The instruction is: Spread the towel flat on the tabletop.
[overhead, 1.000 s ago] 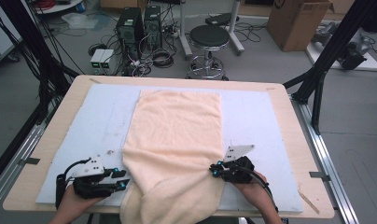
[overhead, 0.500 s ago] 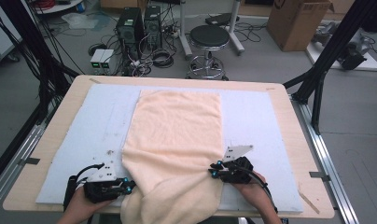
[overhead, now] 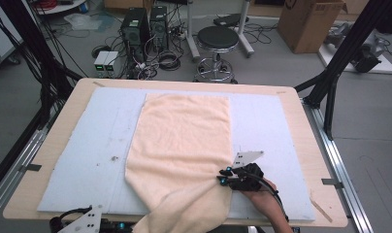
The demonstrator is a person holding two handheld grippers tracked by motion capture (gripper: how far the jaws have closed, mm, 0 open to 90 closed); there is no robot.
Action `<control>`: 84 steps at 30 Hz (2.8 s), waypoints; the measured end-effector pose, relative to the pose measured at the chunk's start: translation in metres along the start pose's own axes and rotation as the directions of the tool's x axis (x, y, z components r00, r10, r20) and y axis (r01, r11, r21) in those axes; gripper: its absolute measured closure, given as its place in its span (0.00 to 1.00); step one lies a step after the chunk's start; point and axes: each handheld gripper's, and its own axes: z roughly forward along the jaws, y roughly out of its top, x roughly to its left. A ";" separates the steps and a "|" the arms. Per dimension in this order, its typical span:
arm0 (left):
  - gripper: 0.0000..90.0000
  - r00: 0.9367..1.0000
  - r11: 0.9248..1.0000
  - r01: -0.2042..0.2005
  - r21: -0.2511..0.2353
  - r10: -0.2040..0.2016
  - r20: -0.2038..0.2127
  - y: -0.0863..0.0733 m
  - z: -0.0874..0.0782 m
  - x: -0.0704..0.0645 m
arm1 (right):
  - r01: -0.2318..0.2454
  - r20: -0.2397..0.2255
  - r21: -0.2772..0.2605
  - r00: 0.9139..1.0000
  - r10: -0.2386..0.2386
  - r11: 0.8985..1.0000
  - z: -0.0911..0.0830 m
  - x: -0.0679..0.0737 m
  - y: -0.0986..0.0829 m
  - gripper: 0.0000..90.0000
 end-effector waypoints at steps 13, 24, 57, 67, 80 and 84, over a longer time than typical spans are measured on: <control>0.80 0.992 0.998 0.044 0.038 -0.039 -0.121 0.013 0.032 0.057 | 0.050 -0.095 -0.173 0.993 -0.068 0.984 -0.009 0.034 0.027 0.69; 0.78 0.994 0.995 0.029 0.100 -0.018 -0.110 0.018 0.053 0.065 | 0.298 -0.307 -0.111 0.897 -0.318 0.948 0.054 0.109 0.063 0.64; 0.75 1.000 0.999 -0.009 0.044 0.009 -0.010 0.053 0.090 0.062 | 0.184 -0.190 -0.086 0.962 -0.198 0.979 0.006 0.055 0.027 0.89; 0.76 1.000 0.996 0.014 0.089 -0.014 -0.003 0.060 0.110 0.065 | 0.181 -0.190 -0.097 0.962 -0.196 0.979 0.007 0.054 0.028 0.87; 0.98 0.999 1.000 0.018 0.005 -0.018 -0.050 0.052 0.064 0.060 | 0.169 -0.213 -0.137 0.957 -0.195 0.976 0.002 0.056 0.028 0.88; 0.98 0.996 0.999 0.027 -0.042 -0.031 -0.086 0.042 0.030 0.052 | 0.159 -0.236 -0.154 0.952 -0.193 0.975 0.000 0.059 0.029 0.88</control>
